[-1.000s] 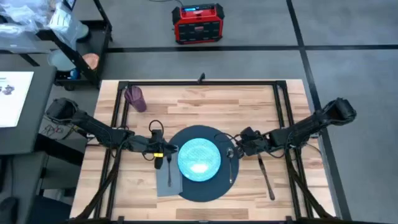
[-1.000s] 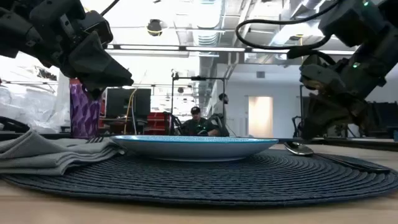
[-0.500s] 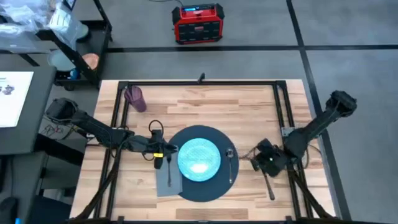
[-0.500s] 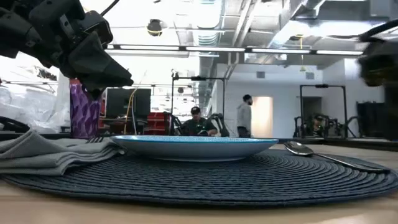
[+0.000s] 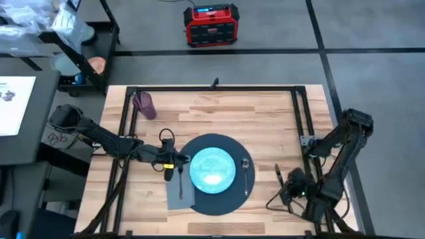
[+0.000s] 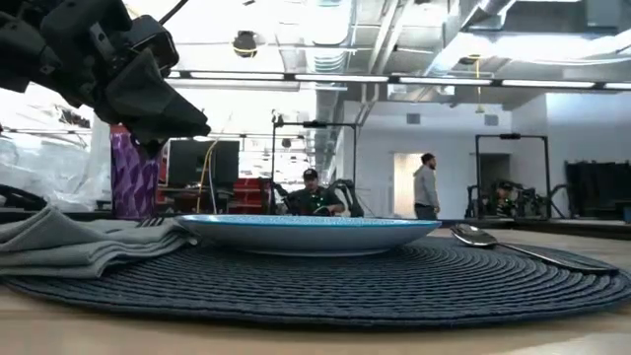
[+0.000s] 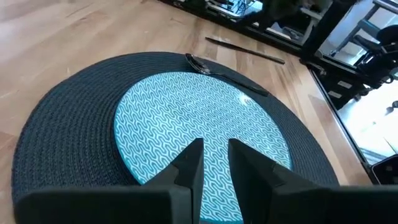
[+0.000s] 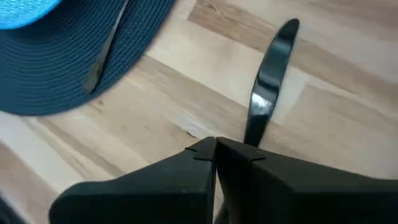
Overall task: Set table place
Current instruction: Put the black knife on the dark blue table mat
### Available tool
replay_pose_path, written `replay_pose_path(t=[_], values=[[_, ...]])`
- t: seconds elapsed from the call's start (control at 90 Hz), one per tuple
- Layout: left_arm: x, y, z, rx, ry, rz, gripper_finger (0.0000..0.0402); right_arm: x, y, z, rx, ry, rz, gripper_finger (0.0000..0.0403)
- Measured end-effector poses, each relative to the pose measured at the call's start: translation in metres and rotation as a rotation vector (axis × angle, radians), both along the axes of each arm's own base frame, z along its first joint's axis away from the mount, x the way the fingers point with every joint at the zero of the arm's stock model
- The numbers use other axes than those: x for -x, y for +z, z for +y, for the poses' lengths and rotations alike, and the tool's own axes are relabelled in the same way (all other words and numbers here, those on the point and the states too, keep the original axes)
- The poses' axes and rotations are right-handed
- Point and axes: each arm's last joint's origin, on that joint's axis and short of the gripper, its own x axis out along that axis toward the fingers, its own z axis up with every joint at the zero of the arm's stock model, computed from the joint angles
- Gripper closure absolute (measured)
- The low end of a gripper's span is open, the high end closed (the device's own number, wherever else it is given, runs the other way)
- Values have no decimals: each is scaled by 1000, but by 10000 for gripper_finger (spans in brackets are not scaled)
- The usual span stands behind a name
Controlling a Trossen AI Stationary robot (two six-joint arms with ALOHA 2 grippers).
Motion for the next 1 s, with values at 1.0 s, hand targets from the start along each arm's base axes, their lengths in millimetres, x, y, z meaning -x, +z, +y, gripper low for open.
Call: replay_pose_path(t=[1.0], values=[[-3,12,-3,57,-13,-127,345,5,41,-47,196,-10,0,403]])
